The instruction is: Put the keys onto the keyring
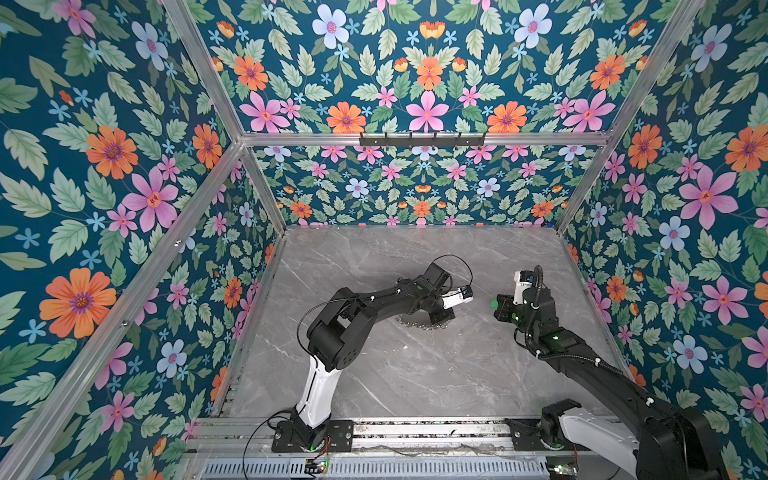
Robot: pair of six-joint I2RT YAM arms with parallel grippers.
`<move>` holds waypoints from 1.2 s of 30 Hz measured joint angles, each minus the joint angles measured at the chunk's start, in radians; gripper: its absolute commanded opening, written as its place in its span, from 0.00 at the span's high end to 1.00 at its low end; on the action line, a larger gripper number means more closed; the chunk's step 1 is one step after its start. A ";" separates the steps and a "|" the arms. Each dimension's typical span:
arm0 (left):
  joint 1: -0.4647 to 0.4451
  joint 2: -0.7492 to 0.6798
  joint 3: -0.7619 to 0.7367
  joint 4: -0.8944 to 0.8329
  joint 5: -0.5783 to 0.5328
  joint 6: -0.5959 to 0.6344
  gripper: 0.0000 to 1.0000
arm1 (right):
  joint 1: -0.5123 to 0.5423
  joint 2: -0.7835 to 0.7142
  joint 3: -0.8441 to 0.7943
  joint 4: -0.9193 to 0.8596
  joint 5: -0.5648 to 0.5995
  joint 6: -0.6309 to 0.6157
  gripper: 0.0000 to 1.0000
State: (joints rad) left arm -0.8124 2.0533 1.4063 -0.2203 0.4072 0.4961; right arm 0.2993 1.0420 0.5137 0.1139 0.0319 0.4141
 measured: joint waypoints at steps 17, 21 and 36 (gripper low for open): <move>0.026 0.040 0.016 0.063 0.018 -0.043 0.72 | -0.005 -0.011 0.000 -0.007 0.000 -0.003 1.00; 0.026 0.048 0.021 0.064 0.020 -0.045 0.72 | -0.007 -0.012 0.001 -0.008 0.000 -0.003 1.00; 0.027 0.056 0.002 0.063 -0.007 -0.045 0.82 | -0.011 -0.011 0.003 -0.007 -0.008 -0.003 1.00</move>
State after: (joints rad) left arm -0.7856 2.1090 1.4082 -0.1577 0.4004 0.4511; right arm 0.2878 1.0306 0.5171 0.1066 0.0238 0.4114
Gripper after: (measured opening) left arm 0.217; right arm 0.050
